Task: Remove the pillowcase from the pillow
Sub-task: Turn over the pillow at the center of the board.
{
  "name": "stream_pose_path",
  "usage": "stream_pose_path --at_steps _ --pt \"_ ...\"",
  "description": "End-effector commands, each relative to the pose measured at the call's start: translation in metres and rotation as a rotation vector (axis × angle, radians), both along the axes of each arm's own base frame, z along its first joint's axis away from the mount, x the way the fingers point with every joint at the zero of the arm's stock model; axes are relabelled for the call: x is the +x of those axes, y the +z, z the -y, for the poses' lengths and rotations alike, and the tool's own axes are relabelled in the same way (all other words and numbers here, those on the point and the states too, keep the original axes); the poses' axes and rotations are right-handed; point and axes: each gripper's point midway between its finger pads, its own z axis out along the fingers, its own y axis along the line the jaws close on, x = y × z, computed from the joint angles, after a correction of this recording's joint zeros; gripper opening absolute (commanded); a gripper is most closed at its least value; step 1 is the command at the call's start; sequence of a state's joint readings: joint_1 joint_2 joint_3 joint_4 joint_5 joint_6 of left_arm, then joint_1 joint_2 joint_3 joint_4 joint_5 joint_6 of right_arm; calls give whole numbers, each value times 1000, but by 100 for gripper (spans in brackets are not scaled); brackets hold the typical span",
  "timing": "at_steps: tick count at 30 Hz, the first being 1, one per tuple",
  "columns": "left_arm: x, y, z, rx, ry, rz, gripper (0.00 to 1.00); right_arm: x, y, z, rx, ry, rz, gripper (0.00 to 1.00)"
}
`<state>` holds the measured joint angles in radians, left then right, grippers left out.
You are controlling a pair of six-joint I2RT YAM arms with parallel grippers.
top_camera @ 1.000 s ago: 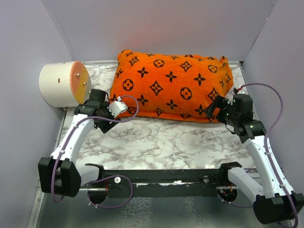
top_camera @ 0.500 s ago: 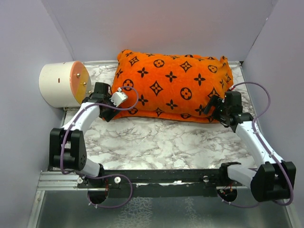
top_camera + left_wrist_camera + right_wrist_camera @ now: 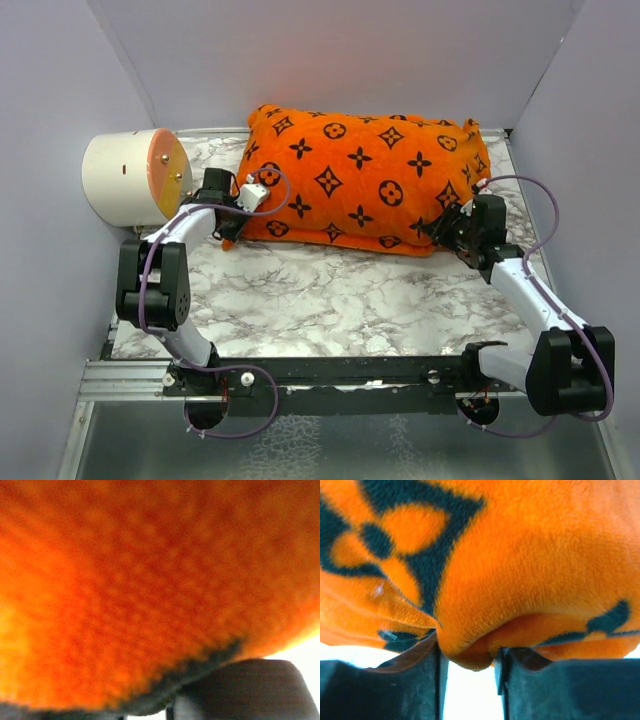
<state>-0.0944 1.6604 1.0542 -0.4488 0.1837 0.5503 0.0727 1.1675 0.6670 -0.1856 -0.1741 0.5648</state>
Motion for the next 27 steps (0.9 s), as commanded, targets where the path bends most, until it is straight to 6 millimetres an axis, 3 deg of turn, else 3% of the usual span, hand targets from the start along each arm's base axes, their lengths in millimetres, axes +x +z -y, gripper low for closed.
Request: stream_pose_path --at_steps 1,3,13,16,20,27 --pt "38 41 19 -129 54 157 0 14 45 -12 32 63 158 26" --pt "39 57 16 -121 60 205 0 13 58 -10 21 54 184 2" --pt "6 157 3 -97 89 343 0 -20 100 -4 16 42 254 1" --pt "-11 191 -4 -76 103 404 0 -33 124 1 -1 25 297 1" --pt "-37 243 -8 -81 110 479 0 -54 175 6 -19 21 414 1" --pt "-67 376 -10 -145 123 768 0 -82 261 5 36 6 520 1"
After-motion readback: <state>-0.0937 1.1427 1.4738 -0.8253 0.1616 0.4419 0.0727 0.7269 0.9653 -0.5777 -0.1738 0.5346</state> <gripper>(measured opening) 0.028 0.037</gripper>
